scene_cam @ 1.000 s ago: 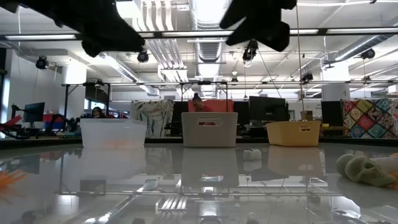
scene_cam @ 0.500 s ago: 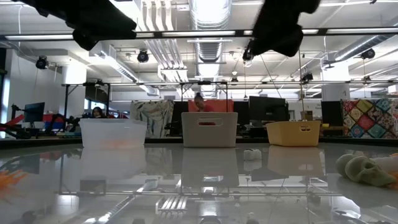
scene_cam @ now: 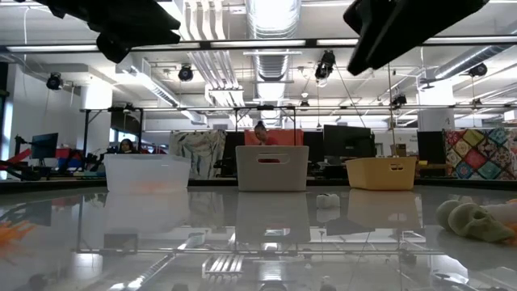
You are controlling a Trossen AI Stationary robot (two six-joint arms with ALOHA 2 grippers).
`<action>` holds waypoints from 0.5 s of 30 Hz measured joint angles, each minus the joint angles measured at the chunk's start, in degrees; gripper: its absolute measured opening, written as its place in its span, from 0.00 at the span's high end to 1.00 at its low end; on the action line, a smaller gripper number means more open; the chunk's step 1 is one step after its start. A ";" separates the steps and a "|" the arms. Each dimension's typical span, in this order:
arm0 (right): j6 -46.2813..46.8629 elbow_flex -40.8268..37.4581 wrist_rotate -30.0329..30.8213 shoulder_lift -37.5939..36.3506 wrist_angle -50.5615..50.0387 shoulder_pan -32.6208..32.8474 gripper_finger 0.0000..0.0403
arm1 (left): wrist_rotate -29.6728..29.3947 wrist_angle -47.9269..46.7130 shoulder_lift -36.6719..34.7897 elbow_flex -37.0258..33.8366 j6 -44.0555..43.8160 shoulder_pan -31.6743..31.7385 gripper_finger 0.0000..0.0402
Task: Sort Halloween decoration
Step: Put the white skeleton toy into the gray bin
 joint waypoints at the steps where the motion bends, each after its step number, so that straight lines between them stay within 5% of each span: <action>1: -0.54 -0.10 0.68 0.00 0.40 -0.11 0.62 | 0.00 0.11 0.01 0.00 -0.01 0.00 0.69; 15: -4.50 -1.00 -2.14 9.58 6.41 -5.95 0.52 | -2.40 1.02 0.01 0.00 0.20 0.02 0.69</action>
